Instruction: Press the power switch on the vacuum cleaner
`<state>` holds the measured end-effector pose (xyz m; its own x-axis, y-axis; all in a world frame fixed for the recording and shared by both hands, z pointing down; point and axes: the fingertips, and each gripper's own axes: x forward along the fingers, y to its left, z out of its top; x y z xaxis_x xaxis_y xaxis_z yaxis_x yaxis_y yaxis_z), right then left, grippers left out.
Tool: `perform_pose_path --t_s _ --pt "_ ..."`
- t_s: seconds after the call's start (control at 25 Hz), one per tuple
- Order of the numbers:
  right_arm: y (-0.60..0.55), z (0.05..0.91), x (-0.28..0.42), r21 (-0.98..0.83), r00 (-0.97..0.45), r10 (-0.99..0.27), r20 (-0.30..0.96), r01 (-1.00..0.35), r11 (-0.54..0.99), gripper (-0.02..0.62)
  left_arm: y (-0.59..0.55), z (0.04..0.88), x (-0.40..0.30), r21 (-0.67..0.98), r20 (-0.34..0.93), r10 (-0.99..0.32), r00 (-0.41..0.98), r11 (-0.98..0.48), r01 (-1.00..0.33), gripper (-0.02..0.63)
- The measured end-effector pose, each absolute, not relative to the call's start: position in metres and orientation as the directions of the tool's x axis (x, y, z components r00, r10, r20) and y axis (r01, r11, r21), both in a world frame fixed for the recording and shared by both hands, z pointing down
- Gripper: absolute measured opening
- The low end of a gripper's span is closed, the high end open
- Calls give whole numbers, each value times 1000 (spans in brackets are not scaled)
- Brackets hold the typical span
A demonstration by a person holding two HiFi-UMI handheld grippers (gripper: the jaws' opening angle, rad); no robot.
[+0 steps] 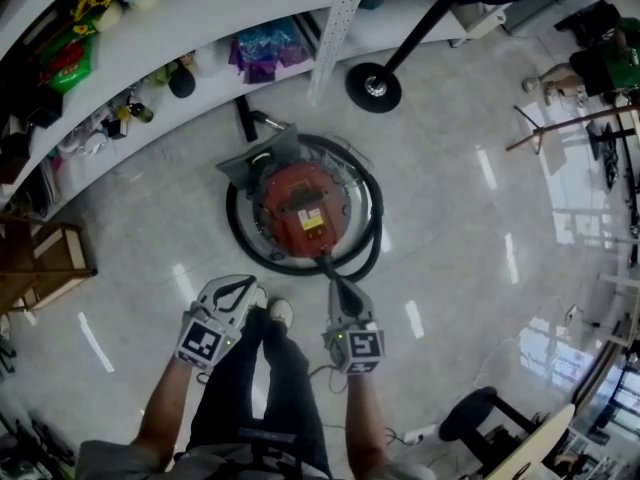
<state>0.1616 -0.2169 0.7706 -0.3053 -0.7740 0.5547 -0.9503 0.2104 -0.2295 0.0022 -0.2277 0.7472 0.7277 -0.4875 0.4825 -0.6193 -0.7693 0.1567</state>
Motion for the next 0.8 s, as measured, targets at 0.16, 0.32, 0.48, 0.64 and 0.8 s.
perform_pose_path --t_s 0.16,0.32,0.48,0.64,0.8 --pt "-221 792 165 -243 -301 -768 565 -950 194 12 -226 764 4 170 491 -477 729 -768 -618 8" --pt "-230 805 167 -240 -288 -759 585 -954 177 12 -223 770 4 184 499 -471 727 -762 -621 8" --pt "-238 822 168 -245 -292 -744 600 -953 177 12 -222 773 2 186 507 -469 723 -759 -624 8" --pt "-247 842 171 -228 -289 -736 612 -956 185 12 -223 775 1 188 509 -473 719 -755 -629 8" --pt "-255 858 171 -202 -285 -728 624 -958 202 12 -217 777 1 197 518 -464 719 -753 -628 8"
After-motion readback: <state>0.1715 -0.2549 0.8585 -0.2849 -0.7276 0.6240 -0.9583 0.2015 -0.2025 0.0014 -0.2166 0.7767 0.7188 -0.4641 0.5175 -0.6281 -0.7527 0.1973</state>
